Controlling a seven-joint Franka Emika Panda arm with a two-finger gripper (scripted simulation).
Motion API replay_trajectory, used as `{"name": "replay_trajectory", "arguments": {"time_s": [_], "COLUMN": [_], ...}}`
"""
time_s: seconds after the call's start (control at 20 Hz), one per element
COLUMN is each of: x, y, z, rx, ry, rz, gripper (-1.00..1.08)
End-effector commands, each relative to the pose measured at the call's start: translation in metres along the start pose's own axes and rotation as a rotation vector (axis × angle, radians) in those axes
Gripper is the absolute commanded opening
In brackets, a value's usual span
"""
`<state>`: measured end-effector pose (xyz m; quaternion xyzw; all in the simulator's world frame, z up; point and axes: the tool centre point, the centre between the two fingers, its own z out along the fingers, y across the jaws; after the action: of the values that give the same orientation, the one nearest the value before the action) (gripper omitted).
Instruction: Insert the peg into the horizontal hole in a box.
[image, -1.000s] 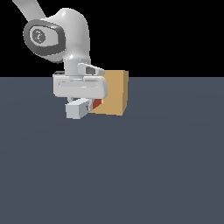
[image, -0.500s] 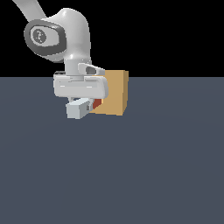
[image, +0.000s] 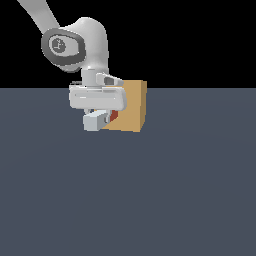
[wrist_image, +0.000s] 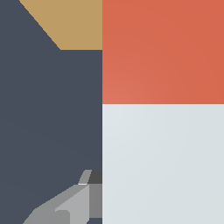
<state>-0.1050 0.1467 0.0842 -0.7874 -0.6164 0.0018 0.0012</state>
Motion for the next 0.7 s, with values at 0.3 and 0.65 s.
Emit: {"name": "replay_trajectory", "arguments": {"time_s": [0.3, 0.65], "x": [0.063, 0.081], "y": [0.001, 0.003], "z": [-0.003, -0.004], "rx": [-0.006, -0.007], "ry": [0.004, 0.004], "rz": [-0.001, -0.001], "gripper": [-1.0, -1.0]}}
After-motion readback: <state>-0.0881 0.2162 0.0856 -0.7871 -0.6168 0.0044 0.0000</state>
